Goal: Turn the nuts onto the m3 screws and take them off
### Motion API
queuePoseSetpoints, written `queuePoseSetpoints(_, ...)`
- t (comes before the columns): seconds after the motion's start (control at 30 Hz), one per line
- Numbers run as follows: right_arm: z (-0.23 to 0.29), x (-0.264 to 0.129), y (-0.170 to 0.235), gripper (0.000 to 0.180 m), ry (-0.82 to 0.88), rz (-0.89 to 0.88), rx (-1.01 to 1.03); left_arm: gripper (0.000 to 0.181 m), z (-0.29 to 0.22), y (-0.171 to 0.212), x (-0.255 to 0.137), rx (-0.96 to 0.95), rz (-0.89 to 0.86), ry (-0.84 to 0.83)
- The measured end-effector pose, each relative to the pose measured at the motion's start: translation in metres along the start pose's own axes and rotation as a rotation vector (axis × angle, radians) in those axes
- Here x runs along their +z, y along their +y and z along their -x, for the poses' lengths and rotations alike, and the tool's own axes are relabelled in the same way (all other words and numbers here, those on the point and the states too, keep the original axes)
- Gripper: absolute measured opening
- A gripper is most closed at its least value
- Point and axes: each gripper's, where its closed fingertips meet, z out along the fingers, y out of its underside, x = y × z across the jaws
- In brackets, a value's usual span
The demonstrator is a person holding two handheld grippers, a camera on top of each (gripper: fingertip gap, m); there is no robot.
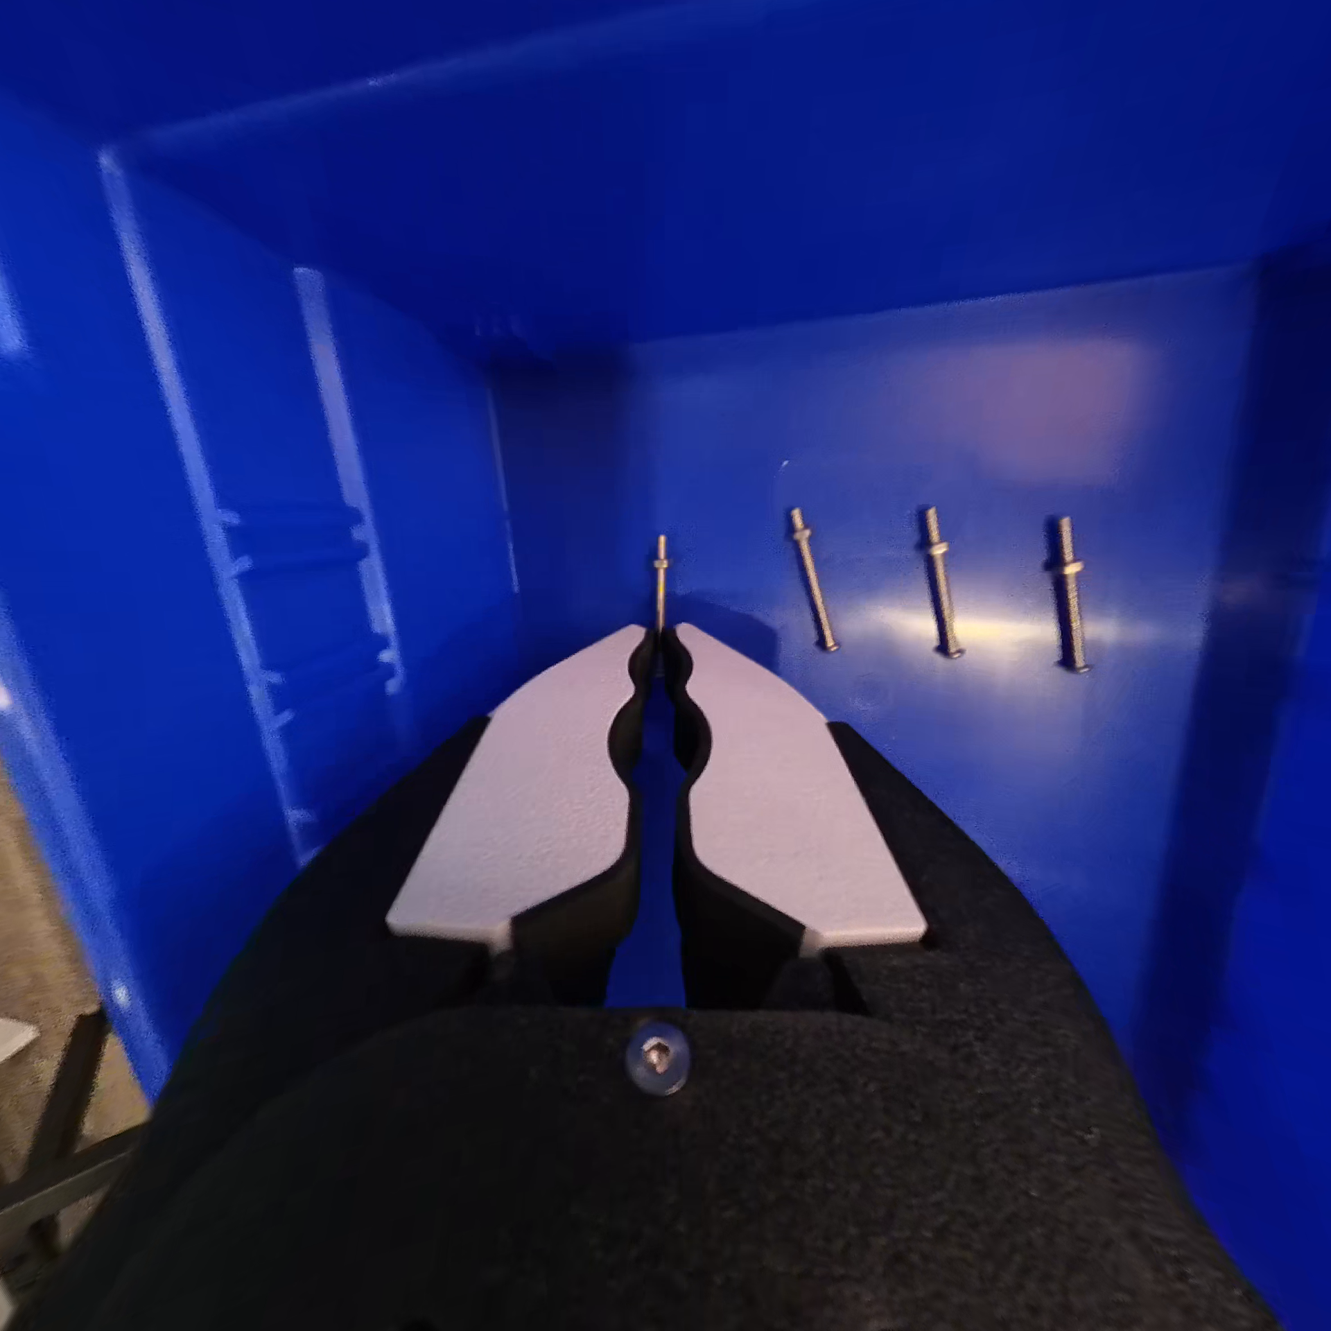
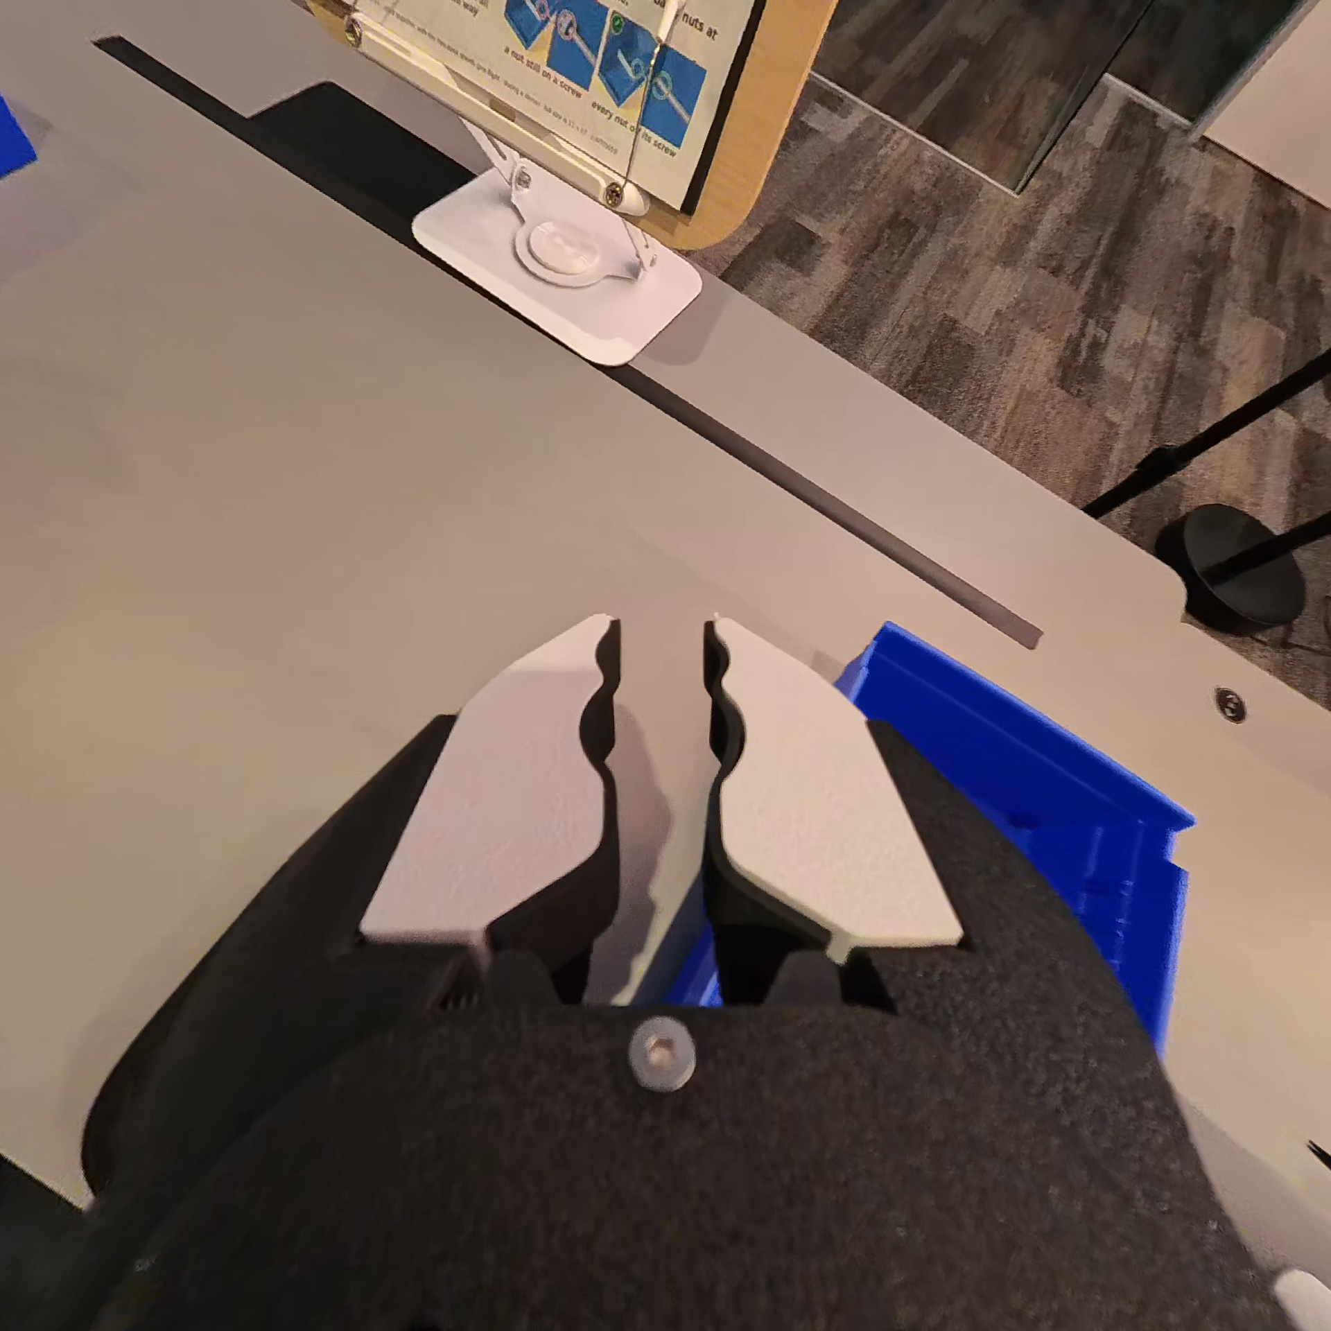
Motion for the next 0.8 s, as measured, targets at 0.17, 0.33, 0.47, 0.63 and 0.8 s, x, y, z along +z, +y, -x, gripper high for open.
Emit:
queuePoseSetpoints(0.17,0.011,0.013,0.009,0.022,-0.057,-0.005,0.014,0.003,0.004,-0.011,-0.036,-0.004,-0.184,0.022)
queuePoseSetpoints(0.33,0.049,0.045,0.003,0.021,-0.27,-0.074,0.045,0.003,-0.041,-0.047,-0.142,0.08,-0.519,0.172)
queuePoseSetpoints(0.47,0.09,0.074,-0.031,0.021,-0.437,-0.23,0.047,0.002,-0.124,-0.068,-0.244,0.233,-0.797,0.289)
queuePoseSetpoints(0.63,0.14,0.103,-0.074,0.022,-0.56,-0.441,0.021,0.002,-0.245,-0.065,-0.311,0.406,-1.076,0.246)
queuePoseSetpoints(0.8,0.171,0.133,-0.083,0.021,-0.584,-0.503,0.022,0.002,-0.343,-0.064,-0.289,0.473,-1.129,0.193)
